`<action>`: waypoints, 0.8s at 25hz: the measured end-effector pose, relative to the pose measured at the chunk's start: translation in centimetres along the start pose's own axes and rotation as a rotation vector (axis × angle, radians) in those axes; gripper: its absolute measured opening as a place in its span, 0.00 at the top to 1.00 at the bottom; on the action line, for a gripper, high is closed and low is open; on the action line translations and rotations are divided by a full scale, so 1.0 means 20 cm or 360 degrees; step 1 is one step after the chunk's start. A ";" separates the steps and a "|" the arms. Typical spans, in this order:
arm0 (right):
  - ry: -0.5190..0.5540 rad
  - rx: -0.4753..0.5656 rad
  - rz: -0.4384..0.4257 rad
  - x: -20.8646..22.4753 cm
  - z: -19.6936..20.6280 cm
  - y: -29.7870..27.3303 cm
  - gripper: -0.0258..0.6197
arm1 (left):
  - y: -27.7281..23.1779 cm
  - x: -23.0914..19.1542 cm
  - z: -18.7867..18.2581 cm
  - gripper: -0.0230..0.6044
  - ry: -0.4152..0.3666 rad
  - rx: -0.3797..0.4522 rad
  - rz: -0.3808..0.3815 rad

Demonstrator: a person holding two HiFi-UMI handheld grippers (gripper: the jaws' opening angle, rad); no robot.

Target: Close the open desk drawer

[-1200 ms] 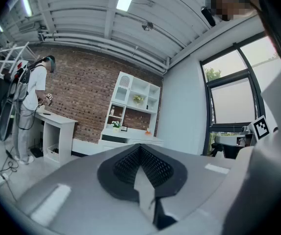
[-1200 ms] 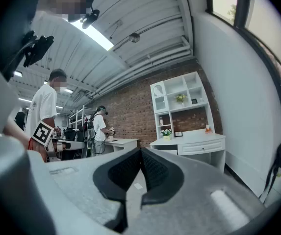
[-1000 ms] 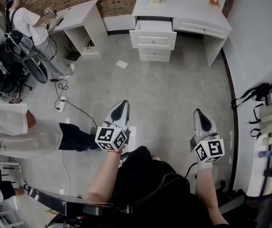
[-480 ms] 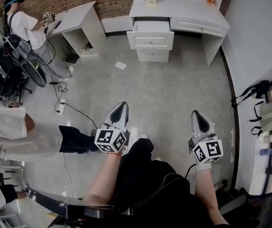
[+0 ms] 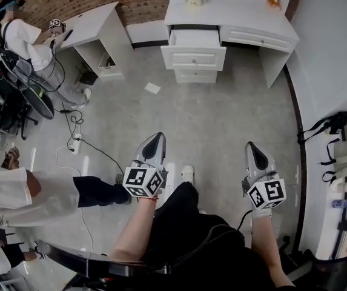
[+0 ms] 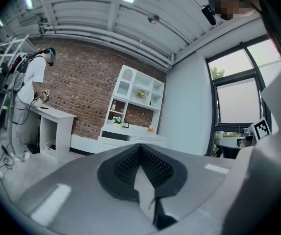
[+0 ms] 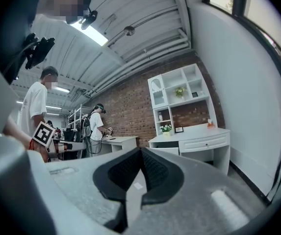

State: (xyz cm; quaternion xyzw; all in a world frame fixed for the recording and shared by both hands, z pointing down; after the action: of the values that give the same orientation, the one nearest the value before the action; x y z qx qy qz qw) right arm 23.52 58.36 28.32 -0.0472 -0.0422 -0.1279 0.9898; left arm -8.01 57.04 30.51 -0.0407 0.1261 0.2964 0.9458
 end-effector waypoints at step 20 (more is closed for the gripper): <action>-0.0063 -0.0111 0.0057 -0.01 0.03 -1.07 0.96 | -0.77 -0.80 -0.15 0.96 0.0038 -0.0058 0.0109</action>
State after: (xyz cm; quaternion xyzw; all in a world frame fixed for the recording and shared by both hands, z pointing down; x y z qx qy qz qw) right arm 17.80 37.94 30.74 -0.0850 -0.0563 -0.1106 0.9886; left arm -12.47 35.13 31.75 -0.0571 0.1332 0.3305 0.9326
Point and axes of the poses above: the fingertips, and each gripper's own axes: y backward along the fingers, x to its right, z out of its underside, the point moved 5 cm from there along y, backward along the fingers, and after that the axes turned 15 degrees about z, right-handed, at the moved point
